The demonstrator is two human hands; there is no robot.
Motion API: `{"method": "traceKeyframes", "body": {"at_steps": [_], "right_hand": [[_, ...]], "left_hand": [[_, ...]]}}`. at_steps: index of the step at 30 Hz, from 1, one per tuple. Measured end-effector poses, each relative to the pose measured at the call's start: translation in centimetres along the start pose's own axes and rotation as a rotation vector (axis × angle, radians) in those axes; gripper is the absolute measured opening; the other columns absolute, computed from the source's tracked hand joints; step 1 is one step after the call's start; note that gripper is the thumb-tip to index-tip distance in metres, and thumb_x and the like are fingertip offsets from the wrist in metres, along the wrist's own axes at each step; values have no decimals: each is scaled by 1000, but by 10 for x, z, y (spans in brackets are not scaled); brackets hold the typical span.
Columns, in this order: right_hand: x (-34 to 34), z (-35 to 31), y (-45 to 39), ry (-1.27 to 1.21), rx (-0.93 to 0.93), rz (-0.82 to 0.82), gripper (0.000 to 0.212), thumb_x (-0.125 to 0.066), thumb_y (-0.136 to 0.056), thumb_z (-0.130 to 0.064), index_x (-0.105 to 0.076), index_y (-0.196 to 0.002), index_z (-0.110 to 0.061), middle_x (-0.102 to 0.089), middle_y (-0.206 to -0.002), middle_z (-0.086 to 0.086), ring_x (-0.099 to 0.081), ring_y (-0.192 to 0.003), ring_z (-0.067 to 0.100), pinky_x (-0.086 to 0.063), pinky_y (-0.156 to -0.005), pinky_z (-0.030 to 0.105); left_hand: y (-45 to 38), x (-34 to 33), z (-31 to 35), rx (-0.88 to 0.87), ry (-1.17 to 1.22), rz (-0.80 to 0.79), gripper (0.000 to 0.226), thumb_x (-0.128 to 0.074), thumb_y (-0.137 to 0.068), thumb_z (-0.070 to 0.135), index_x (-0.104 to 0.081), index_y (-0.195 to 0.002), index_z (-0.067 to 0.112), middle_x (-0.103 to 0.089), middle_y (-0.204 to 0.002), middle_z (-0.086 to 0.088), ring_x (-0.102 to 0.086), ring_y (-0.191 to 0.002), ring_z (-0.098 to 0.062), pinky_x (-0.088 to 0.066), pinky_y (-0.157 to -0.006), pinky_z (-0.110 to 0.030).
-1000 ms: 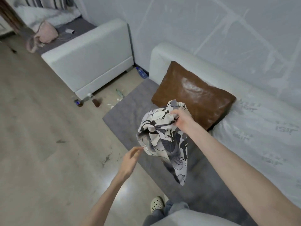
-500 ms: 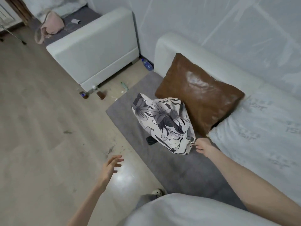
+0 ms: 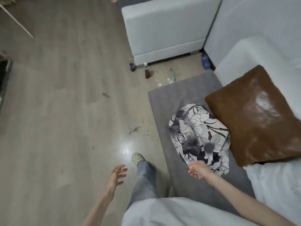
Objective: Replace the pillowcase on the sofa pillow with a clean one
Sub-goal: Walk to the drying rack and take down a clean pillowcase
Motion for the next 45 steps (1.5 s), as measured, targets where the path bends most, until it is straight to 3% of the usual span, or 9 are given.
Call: {"method": "traceKeyframes", "body": {"at_steps": [5, 10, 17, 23, 27, 31, 35, 41, 45], "right_hand": [[-71, -177, -7, 132, 270, -46, 31, -41, -82, 15, -61, -101, 0, -59, -66, 13, -49, -51, 18, -37, -44, 21], [-141, -295, -6, 287, 429, -18, 32, -40, -81, 11, -63, -97, -5, -63, -70, 13, -53, -54, 15, -41, -45, 17], [-205, -325, -51, 496, 343, -42, 33, -39, -82, 11, -66, -91, -5, -65, -58, 8, -56, -48, 16, -44, -44, 18], [-232, -342, -93, 598, 174, -15, 25, -46, -78, 12, -64, -80, -5, -64, -59, 12, -52, -47, 20, -37, -42, 19], [-262, -396, -123, 614, 168, -14, 28, -37, -83, 14, -62, -78, 2, -58, -58, 14, -50, -52, 25, -37, -50, 29], [-302, -481, -135, 612, 147, -14, 24, -44, -84, 14, -65, -89, 4, -59, -60, 12, -53, -54, 22, -38, -50, 26], [-364, -597, -142, 605, 194, -96, 25, -51, -78, 14, -67, -94, 3, -60, -54, 11, -53, -44, 18, -38, -40, 17], [-446, -780, -125, 540, 374, -130, 18, -51, -81, 7, -64, -86, -5, -63, -64, 13, -57, -47, 13, -42, -46, 16], [-494, -877, -130, 537, 458, -126, 20, -52, -79, 5, -66, -86, -7, -65, -71, 15, -57, -56, 18, -45, -52, 22]], "left_hand": [[-30, 71, -20, 85, 139, 72, 27, -35, -100, 23, -59, -113, 16, -66, -111, -5, -60, -95, -23, -45, -80, -35], [-50, 146, -25, 157, 179, 108, 27, -35, -100, 21, -58, -113, 15, -66, -113, -8, -60, -95, -25, -44, -80, -35], [-84, 230, 1, 219, 278, 197, 29, -32, -100, 16, -56, -115, 13, -64, -112, -10, -57, -93, -26, -41, -80, -34], [-144, 305, 82, 155, 332, 248, 31, -31, -100, 15, -54, -120, 13, -62, -113, -9, -55, -97, -25, -40, -85, -35], [-195, 366, 155, 88, 344, 290, 30, -30, -101, 14, -53, -121, 12, -61, -113, -10, -53, -97, -25, -40, -81, -33], [-238, 424, 221, 94, 341, 328, 30, -29, -101, 12, -52, -120, 12, -60, -111, -10, -53, -93, -24, -40, -73, -28], [-282, 471, 271, 67, 346, 365, 30, -31, -100, 12, -54, -119, 12, -62, -111, -9, -55, -94, -24, -41, -79, -34], [-335, 501, 297, 148, 395, 360, 29, -32, -99, 10, -55, -116, 10, -65, -111, -12, -57, -91, -26, -42, -78, -34], [-383, 531, 323, 194, 427, 341, 28, -32, -100, 12, -57, -113, 11, -66, -109, -12, -57, -87, -25, -41, -77, -33]]}}
Point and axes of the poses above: each hand's wrist, its own y-axis away from the middle knuckle, its own x-axis out of the back of the hand, z = x × y, the point moved 8 cm from there along -y, towards the middle knuckle
